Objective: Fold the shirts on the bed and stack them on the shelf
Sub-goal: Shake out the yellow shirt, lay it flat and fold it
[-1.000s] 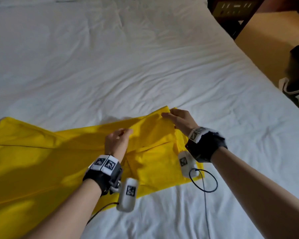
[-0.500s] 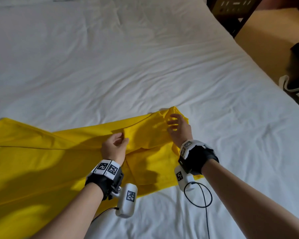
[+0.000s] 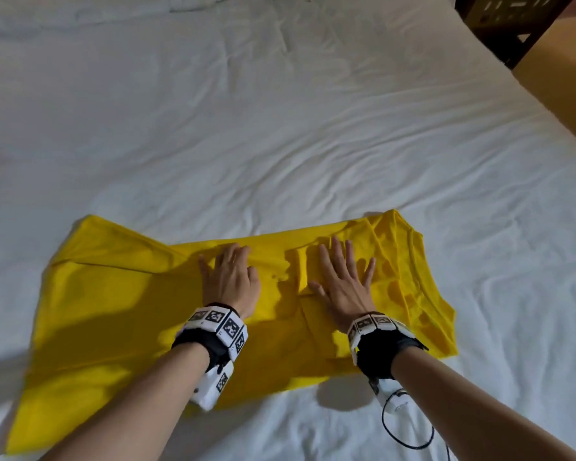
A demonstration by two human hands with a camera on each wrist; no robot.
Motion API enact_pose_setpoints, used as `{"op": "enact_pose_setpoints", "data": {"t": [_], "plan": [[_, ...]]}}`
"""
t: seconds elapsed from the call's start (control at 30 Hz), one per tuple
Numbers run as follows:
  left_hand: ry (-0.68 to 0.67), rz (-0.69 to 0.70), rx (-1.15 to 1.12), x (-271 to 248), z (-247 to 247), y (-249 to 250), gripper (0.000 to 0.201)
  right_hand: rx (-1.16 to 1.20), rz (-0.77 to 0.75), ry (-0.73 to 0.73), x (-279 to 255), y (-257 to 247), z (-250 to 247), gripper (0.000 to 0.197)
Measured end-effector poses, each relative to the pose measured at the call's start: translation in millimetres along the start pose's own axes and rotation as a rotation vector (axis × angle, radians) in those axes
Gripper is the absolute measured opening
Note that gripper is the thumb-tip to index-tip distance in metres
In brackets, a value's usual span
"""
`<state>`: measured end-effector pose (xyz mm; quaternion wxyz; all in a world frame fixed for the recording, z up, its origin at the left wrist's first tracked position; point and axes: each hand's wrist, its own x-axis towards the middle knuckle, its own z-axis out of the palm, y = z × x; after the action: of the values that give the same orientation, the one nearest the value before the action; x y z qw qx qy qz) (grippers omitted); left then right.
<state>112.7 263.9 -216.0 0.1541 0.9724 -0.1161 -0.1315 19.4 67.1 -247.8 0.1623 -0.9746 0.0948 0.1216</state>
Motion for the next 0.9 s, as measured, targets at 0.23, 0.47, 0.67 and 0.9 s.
{"op": "enact_pose_setpoints", "data": {"t": [0.23, 0.47, 0.67, 0.9], "plan": [[-0.110, 0.006, 0.498, 31, -70, -112, 0.039, 0.092, -0.351, 0.024, 20, -120, 7, 0.057], [-0.132, 0.039, 0.819, 46, -125, -167, 0.033, -0.009, -0.136, -0.035, 58, -191, 9, 0.053], [0.038, 0.008, 0.785, -23, -129, -239, 0.026, -0.082, -0.145, 0.049, 36, -190, 19, 0.031], [0.110, 0.008, 0.527, -57, -96, -280, 0.015, -0.081, -0.164, 0.170, 26, -172, 32, 0.029]]}}
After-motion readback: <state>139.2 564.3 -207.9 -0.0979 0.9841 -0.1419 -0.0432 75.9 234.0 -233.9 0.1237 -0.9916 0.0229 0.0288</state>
